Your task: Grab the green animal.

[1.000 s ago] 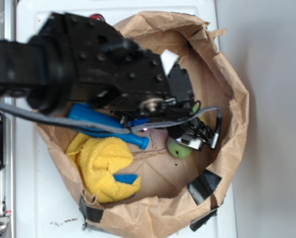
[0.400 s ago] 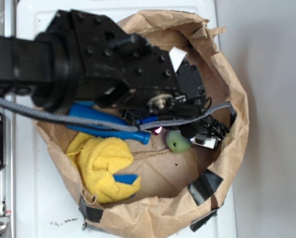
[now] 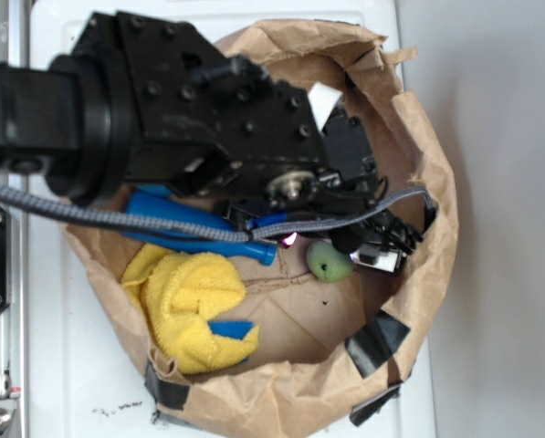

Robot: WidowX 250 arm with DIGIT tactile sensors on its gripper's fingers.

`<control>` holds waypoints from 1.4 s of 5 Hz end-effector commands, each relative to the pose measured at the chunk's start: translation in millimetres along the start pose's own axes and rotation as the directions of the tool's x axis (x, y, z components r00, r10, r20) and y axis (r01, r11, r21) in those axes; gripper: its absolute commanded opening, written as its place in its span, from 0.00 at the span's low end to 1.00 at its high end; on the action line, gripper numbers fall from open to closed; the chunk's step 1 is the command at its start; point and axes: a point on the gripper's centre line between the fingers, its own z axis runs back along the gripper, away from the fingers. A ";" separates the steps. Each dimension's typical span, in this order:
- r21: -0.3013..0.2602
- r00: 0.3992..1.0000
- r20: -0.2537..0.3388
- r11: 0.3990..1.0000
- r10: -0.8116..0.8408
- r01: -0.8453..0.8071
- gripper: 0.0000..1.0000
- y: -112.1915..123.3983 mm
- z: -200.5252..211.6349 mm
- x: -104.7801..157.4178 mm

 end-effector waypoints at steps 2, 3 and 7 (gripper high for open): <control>-0.044 0.999 0.036 0.999 -0.031 0.033 1.00 -2.9 0.9 -17.1; 0.001 0.998 0.036 0.999 -0.047 0.047 1.00 2.7 -17.6 -24.6; 0.031 1.000 -0.006 0.999 0.023 -0.023 0.00 -42.8 -36.5 2.8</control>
